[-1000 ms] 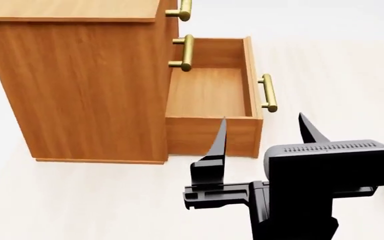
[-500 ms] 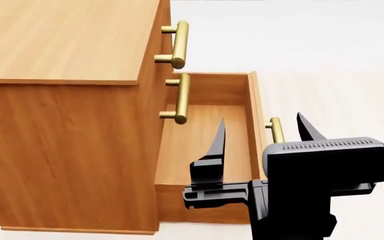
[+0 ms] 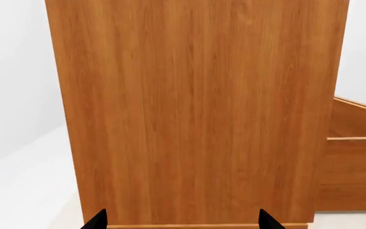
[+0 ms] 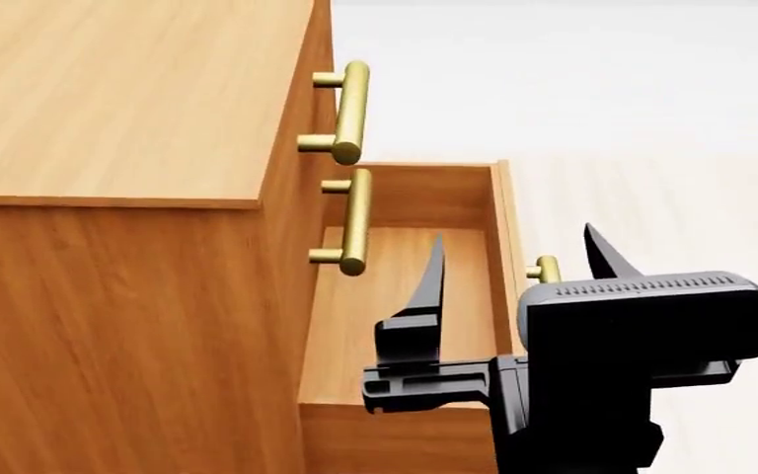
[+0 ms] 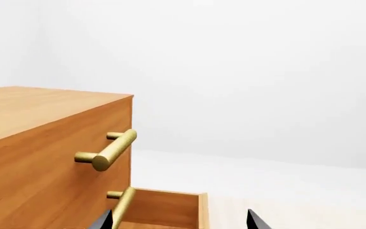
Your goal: Put the bowl in the bottom drawer of the cabinet and close it.
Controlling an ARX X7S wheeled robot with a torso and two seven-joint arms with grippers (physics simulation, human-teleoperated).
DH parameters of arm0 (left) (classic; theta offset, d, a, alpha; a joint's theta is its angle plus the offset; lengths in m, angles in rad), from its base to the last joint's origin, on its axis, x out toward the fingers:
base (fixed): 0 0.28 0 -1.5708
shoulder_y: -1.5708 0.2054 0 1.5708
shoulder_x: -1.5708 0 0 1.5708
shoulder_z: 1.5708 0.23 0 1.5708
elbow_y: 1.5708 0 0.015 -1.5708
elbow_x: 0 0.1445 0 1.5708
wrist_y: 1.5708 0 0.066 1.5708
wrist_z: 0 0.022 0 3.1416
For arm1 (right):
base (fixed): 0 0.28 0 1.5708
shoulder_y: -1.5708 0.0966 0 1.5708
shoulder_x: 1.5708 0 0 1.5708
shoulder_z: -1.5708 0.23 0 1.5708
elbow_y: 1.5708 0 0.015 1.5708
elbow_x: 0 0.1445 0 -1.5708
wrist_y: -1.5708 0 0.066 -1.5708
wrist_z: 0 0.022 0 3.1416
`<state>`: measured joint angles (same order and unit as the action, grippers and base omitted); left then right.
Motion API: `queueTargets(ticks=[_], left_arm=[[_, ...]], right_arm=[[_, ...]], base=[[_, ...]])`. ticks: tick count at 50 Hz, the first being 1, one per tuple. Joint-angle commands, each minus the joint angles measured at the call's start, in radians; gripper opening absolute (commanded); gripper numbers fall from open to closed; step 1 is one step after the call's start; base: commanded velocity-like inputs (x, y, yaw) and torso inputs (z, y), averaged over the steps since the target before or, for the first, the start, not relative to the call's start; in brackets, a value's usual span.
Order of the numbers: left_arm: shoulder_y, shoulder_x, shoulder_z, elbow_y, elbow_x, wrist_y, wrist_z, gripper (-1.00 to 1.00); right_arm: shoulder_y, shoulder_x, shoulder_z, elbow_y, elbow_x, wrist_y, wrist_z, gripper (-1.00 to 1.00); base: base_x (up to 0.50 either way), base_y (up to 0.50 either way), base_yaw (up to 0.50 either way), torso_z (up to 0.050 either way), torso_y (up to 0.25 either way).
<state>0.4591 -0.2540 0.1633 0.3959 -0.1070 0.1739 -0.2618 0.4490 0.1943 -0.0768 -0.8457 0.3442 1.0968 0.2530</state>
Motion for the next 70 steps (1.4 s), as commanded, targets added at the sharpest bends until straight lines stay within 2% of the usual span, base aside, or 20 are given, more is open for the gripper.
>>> queueTargets(ticks=[1, 15, 22, 29, 38, 56, 70], left_arm=[[0.001, -0.009, 0.008, 0.000, -0.005, 0.004, -0.011, 1.00], [-0.003, -0.020, 0.016, -0.005, -0.010, 0.010, -0.020, 1.00], [-0.003, -0.025, 0.019, -0.009, -0.013, 0.015, -0.025, 1.00], [-0.004, -0.029, 0.024, -0.006, -0.007, 0.012, -0.033, 1.00], [-0.003, -0.034, 0.029, -0.001, -0.010, 0.010, -0.040, 1.00], [-0.005, -0.044, 0.037, 0.002, -0.014, 0.008, -0.051, 1.00], [-0.010, -0.050, 0.043, -0.009, -0.016, 0.015, -0.058, 1.00]], right_arm=[[-0.012, 0.008, -0.001, 0.017, 0.000, -0.021, 0.006, 1.00], [0.016, 0.019, 0.008, 0.161, 0.007, -0.043, -0.018, 1.00], [0.086, 0.010, 0.012, 0.263, 0.024, 0.064, -0.010, 1.00], [0.126, 0.017, -0.009, 0.383, -0.006, 0.041, 0.000, 1.00], [0.187, 0.008, -0.011, 0.508, 0.000, 0.096, 0.000, 1.00], [0.246, 0.011, -0.032, 0.651, 0.027, 0.099, -0.052, 1.00], [0.301, -0.005, -0.011, 0.766, 0.034, 0.155, -0.034, 1.00]], base=[[0.48, 0.00, 0.00, 0.000, 0.000], [0.00, 0.00, 0.00, 0.000, 0.000], [0.00, 0.00, 0.00, 0.000, 0.000], [0.00, 0.00, 0.00, 0.000, 0.000], [0.00, 0.00, 0.00, 0.000, 0.000], [0.00, 0.00, 0.00, 0.000, 0.000], [0.00, 0.00, 0.00, 0.000, 0.000]])
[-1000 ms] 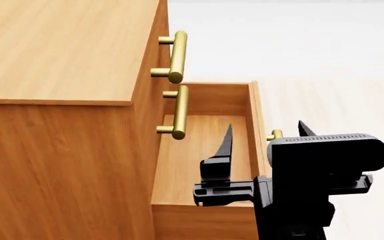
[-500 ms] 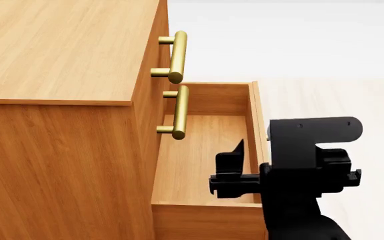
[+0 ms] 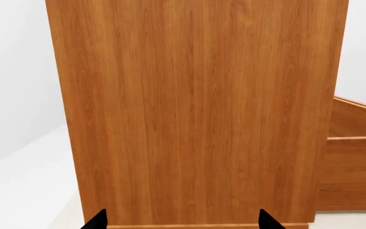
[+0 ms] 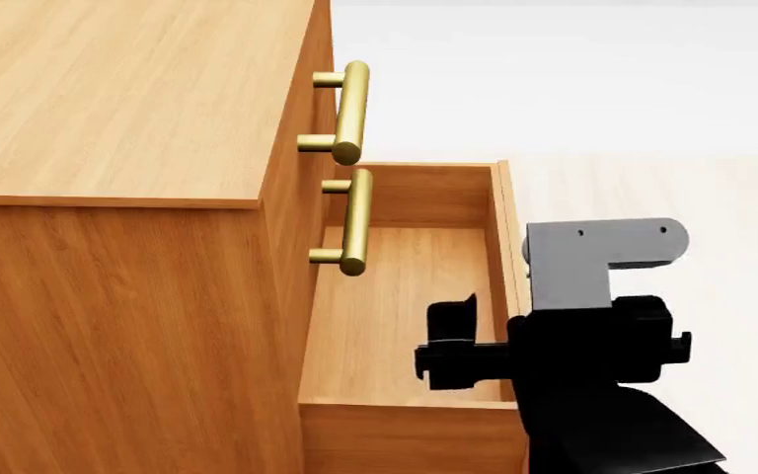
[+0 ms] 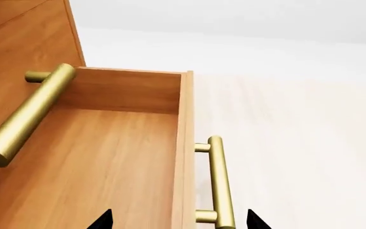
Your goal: Put the bowl in the bottom drawer of the cabinet and close it.
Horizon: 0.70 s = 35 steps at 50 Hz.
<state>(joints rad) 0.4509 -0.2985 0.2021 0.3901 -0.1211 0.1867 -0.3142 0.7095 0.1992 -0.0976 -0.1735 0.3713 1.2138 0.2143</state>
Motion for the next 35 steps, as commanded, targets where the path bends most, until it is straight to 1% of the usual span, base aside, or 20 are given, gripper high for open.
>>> queueTargets(ticks=[1, 12, 27, 35], left_arm=[[-0.004, -0.006, 0.005, -0.006, -0.004, 0.004, -0.006, 1.00], [-0.004, -0.010, 0.010, -0.004, -0.005, 0.003, -0.014, 1.00], [-0.006, -0.016, 0.016, -0.002, -0.007, 0.003, -0.022, 1.00], [-0.009, -0.019, 0.020, -0.009, -0.008, 0.007, -0.025, 1.00]], right_arm=[[0.043, -0.009, 0.010, 0.114, 0.007, 0.034, 0.000, 1.00], [0.067, -0.005, 0.010, 0.203, 0.019, 0.043, -0.020, 1.00], [0.079, -0.006, 0.026, 0.257, 0.037, 0.077, -0.020, 1.00], [0.090, -0.002, 0.026, 0.318, 0.029, 0.051, -0.020, 1.00]], base=[[0.00, 0.00, 0.00, 0.000, 0.000], [0.00, 0.00, 0.00, 0.000, 0.000], [0.00, 0.00, 0.00, 0.000, 0.000], [0.00, 0.00, 0.00, 0.000, 0.000]])
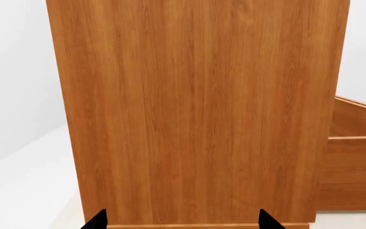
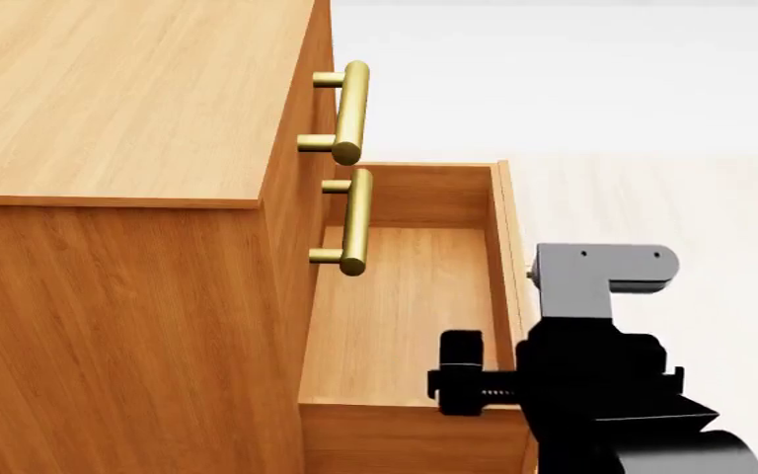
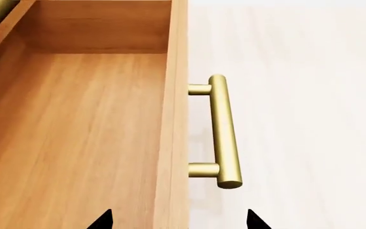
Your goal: Put the bowl in the bottom drawer of the cabinet and close it.
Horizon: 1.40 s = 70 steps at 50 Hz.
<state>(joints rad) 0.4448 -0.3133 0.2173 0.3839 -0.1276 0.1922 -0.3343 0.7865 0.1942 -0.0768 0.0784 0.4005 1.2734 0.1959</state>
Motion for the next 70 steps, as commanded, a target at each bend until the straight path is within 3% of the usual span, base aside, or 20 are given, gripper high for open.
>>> queueTargets(ticks=[1, 70], left_arm=[[-0.003, -0.004, 0.005, -0.004, -0.002, 0.003, -0.006, 1.00], [-0.003, -0.032, 0.027, 0.009, -0.010, -0.001, -0.041, 1.00]], right_arm=[[0.014, 0.003, 0.004, 0.070, -0.002, -0.012, 0.000, 1.00], [-0.033, 0.089, 0.004, 0.186, -0.082, -0.170, 0.074, 1.00]], base=[[0.00, 0.00, 0.00, 0.000, 0.000], [0.00, 0.00, 0.00, 0.000, 0.000]])
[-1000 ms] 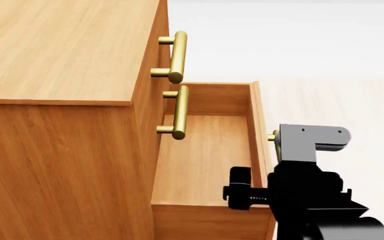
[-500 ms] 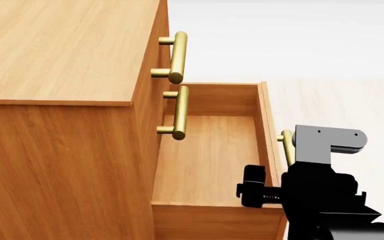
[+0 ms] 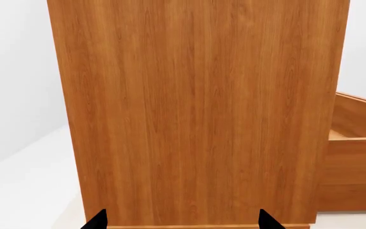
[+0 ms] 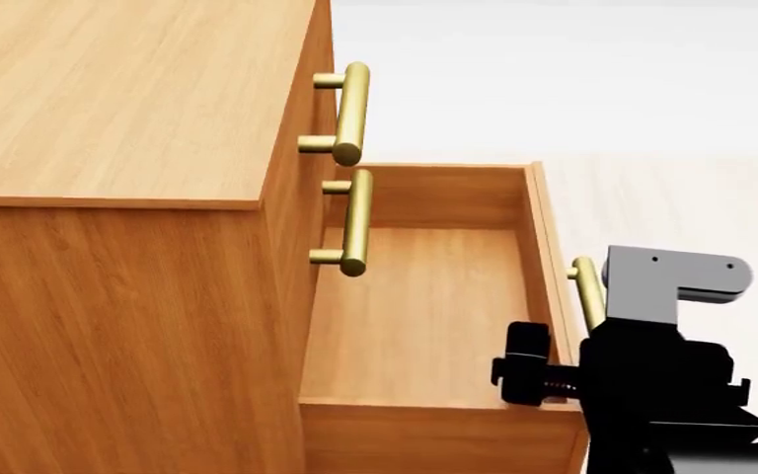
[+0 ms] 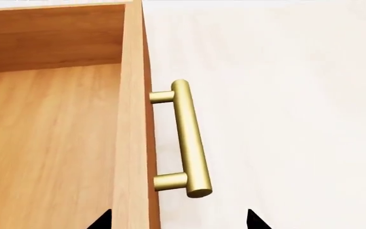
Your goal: Put the bowl in the bottom drawer of the cabinet and close it.
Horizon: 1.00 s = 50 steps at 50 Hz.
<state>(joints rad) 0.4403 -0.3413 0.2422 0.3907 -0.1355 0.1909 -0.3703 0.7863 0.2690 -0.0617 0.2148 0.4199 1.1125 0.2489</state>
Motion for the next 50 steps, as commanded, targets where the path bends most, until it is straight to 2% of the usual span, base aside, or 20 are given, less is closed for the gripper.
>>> queueTargets(ticks=[1, 23, 26, 28, 31, 34, 50], left_arm=[[0.001, -0.005, 0.003, 0.003, -0.002, 0.000, -0.005, 1.00], [-0.002, -0.010, 0.009, 0.002, -0.006, 0.001, -0.012, 1.00], [-0.002, -0.011, 0.009, 0.003, -0.006, 0.000, -0.013, 1.00], [-0.001, -0.012, 0.010, 0.005, -0.007, 0.000, -0.014, 1.00], [0.000, -0.013, 0.010, 0.008, -0.007, -0.002, -0.015, 1.00], [-0.002, -0.014, 0.011, 0.003, -0.007, 0.003, -0.015, 1.00], [-0.003, -0.018, 0.015, -0.003, -0.010, 0.010, -0.019, 1.00]], right_arm=[[-0.033, 0.015, -0.011, 0.056, -0.101, -0.016, 0.018, 1.00], [-0.040, 0.015, -0.013, 0.055, -0.093, -0.028, 0.016, 1.00], [-0.046, 0.015, -0.010, 0.016, -0.084, -0.011, 0.019, 1.00], [-0.080, 0.033, -0.036, -0.049, -0.076, -0.102, -0.040, 1.00], [-0.110, 0.025, 0.032, -0.110, -0.001, -0.119, -0.094, 1.00], [-0.124, 0.035, 0.033, -0.161, 0.020, -0.121, -0.119, 1.00], [-0.145, 0.063, 0.056, -0.311, 0.017, -0.121, -0.072, 1.00]], base=[[0.00, 0.00, 0.00, 0.000, 0.000], [0.00, 0.00, 0.00, -0.002, 0.000], [0.00, 0.00, 0.00, 0.000, 0.000], [0.00, 0.00, 0.00, 0.000, 0.000], [0.00, 0.00, 0.00, 0.000, 0.000], [0.00, 0.00, 0.00, 0.000, 0.000], [0.00, 0.00, 0.00, 0.000, 0.000]])
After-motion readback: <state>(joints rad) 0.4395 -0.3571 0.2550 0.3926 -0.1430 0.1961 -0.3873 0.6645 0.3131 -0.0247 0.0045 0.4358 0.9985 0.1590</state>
